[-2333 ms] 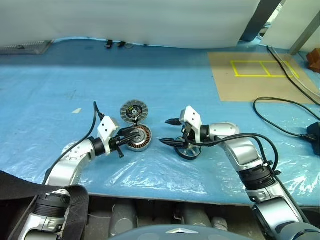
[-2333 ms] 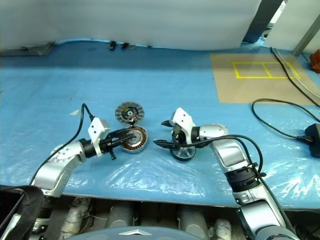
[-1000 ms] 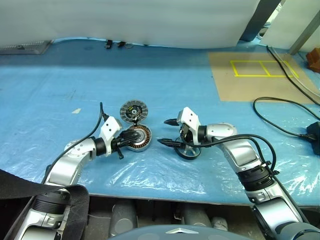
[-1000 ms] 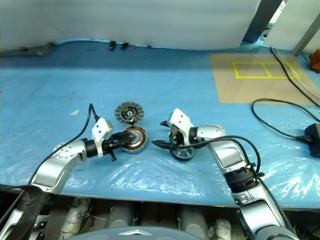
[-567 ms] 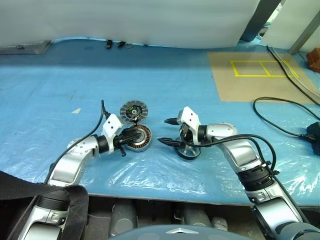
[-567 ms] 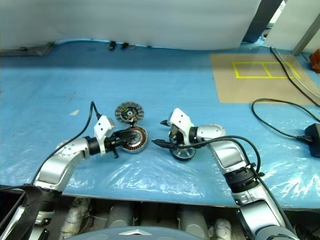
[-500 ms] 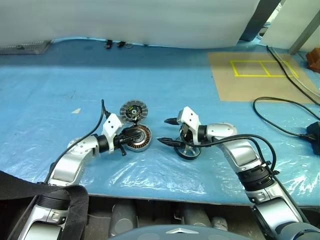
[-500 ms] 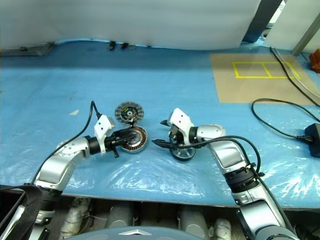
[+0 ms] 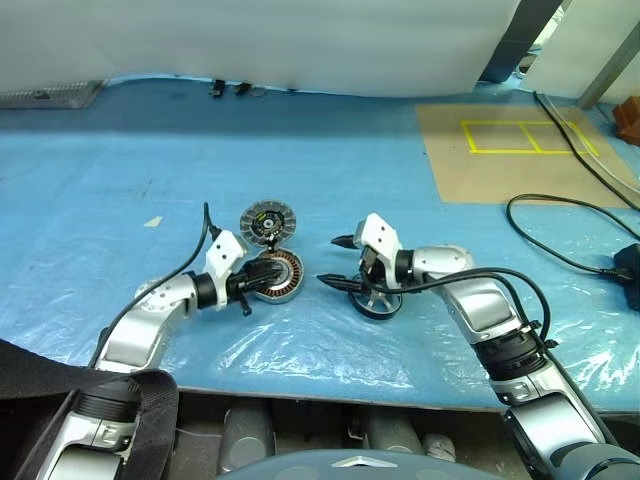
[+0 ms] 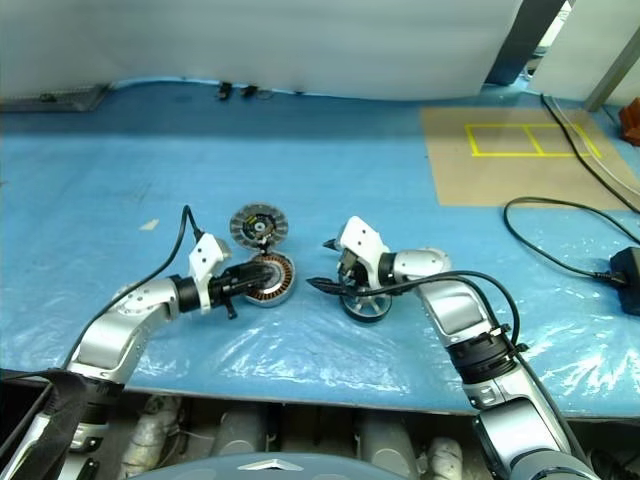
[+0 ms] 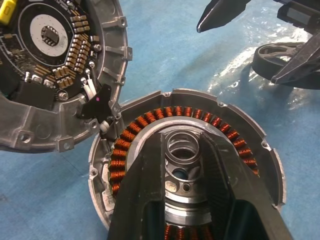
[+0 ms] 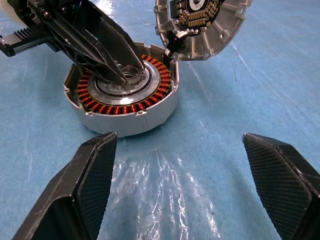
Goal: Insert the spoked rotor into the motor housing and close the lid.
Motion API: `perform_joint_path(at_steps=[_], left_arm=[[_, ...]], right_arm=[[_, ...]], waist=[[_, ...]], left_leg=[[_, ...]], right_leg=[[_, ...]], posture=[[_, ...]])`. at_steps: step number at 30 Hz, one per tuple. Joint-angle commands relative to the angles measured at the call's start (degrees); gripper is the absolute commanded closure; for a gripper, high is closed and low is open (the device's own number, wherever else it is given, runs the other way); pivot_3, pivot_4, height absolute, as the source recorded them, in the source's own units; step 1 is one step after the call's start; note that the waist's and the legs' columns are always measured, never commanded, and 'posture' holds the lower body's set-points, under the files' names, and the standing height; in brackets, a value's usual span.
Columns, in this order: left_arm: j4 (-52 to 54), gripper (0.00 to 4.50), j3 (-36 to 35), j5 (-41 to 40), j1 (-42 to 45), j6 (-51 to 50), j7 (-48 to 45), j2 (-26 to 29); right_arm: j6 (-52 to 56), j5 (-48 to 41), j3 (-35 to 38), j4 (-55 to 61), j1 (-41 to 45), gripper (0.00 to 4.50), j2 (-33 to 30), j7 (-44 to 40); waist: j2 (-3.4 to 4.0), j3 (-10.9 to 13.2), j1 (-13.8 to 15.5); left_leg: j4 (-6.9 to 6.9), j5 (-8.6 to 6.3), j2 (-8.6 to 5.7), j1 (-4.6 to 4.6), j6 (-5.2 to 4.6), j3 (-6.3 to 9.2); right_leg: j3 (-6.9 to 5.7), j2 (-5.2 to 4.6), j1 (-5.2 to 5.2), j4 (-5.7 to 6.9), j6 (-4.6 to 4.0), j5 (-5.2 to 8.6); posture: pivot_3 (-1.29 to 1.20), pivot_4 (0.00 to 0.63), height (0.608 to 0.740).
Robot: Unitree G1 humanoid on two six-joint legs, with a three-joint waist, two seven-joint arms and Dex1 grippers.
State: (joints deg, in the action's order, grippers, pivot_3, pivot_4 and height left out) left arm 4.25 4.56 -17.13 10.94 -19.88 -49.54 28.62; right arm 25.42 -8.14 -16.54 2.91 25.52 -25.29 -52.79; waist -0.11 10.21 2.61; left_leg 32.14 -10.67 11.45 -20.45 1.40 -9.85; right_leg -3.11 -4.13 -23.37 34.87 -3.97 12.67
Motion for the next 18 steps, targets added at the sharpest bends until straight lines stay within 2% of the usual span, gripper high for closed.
perform_joint_path(at_steps=[1, 18], left_arm=[[0.9, 3.83, 0.4, 0.2, -0.8, 0.1, -0.2, 0.5], [1.0, 3.83, 0.0, 1.1, -1.8, -0.1, 0.3, 1.4]], right_arm=[[-1.3, 0.0, 0.1, 0.4, 1.0, 0.31, 0.0, 0.0], [-2.1, 0.2, 0.1, -0.5, 1.3, 0.31, -0.1, -0.2]], waist=[[0.00, 0.0, 0.0], [0.01, 0.0, 0.0]], left_leg=[[0.00, 0.00, 0.00, 0.00, 0.00, 0.00], [0.00, 0.00, 0.00, 0.03, 0.00, 0.00]], right_leg=[[0.00, 0.00, 0.01, 0.00, 0.00, 0.00], [0.00, 0.00, 0.01, 0.00, 0.00, 0.00]], posture=[[0.00, 0.150, 0.740], [0.00, 0.150, 0.740]])
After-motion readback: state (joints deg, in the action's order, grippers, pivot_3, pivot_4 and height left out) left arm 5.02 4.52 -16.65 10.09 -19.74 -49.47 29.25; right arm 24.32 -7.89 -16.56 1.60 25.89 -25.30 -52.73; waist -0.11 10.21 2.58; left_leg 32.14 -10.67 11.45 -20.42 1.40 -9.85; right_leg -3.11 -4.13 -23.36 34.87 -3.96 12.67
